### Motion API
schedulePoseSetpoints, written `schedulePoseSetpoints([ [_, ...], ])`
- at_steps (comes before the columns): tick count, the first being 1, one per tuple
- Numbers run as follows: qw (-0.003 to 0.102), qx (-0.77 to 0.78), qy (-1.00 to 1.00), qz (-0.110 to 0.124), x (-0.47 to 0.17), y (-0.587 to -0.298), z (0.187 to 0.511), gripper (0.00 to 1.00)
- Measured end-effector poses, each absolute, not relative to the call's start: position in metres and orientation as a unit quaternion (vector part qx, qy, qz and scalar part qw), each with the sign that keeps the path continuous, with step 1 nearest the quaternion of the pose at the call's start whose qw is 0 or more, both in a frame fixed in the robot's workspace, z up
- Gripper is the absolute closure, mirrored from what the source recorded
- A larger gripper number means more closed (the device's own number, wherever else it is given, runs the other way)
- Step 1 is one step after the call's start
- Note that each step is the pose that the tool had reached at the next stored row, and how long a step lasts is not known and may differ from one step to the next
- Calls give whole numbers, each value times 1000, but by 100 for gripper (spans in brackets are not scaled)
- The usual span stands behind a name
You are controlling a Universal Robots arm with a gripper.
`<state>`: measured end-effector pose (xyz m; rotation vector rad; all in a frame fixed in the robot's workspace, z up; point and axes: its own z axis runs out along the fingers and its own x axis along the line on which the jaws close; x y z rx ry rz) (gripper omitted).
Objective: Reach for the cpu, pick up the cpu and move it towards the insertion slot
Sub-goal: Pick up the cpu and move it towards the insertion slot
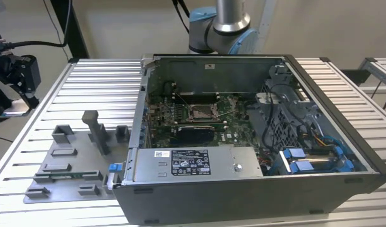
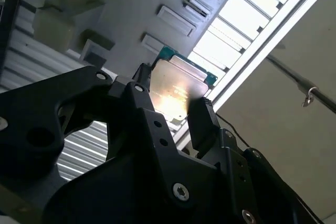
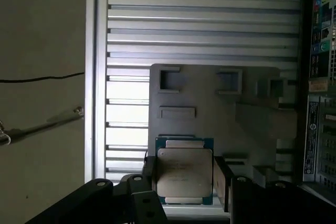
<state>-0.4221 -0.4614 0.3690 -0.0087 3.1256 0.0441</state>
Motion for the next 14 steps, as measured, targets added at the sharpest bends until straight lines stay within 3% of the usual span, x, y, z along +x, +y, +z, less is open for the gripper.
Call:
schedulePoseSetpoints([
  [14, 8, -3, 1000, 14, -422, -461, 390, 100],
])
